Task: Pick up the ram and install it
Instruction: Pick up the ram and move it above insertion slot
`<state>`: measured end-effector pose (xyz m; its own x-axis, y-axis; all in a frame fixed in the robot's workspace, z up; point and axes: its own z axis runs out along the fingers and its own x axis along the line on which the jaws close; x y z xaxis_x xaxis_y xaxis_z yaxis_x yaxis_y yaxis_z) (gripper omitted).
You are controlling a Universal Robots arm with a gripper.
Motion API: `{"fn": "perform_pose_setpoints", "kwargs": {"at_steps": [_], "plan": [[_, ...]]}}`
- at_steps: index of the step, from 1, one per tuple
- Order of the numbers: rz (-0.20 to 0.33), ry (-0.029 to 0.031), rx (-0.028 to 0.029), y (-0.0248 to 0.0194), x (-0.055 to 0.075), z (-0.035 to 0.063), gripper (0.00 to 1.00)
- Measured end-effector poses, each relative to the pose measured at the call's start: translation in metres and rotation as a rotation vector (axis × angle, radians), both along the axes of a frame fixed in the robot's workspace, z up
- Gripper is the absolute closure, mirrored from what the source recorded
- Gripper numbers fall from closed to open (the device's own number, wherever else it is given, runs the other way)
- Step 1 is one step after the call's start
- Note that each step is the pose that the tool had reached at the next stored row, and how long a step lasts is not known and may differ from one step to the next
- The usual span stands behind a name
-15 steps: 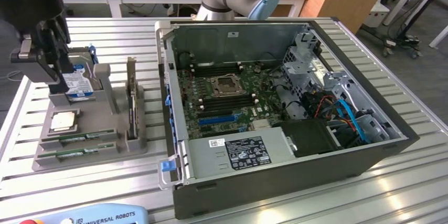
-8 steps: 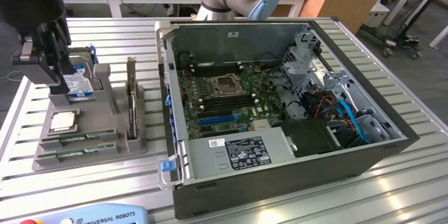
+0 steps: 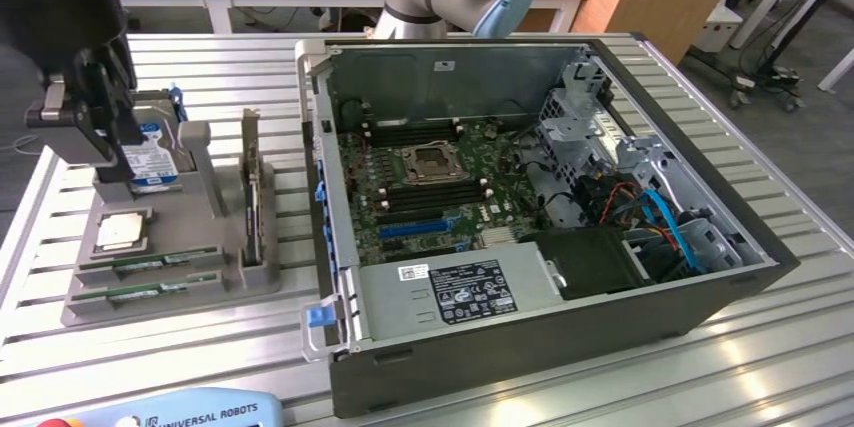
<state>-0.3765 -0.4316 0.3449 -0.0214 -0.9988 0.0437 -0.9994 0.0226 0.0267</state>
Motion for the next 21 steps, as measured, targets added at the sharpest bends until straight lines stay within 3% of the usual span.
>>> {"fn": "perform_pose_setpoints", "kwargs": {"at_steps": [21], "plan": [[0.0, 0.0, -0.0003, 0.0, 0.0, -0.0338, 0.47]]}}
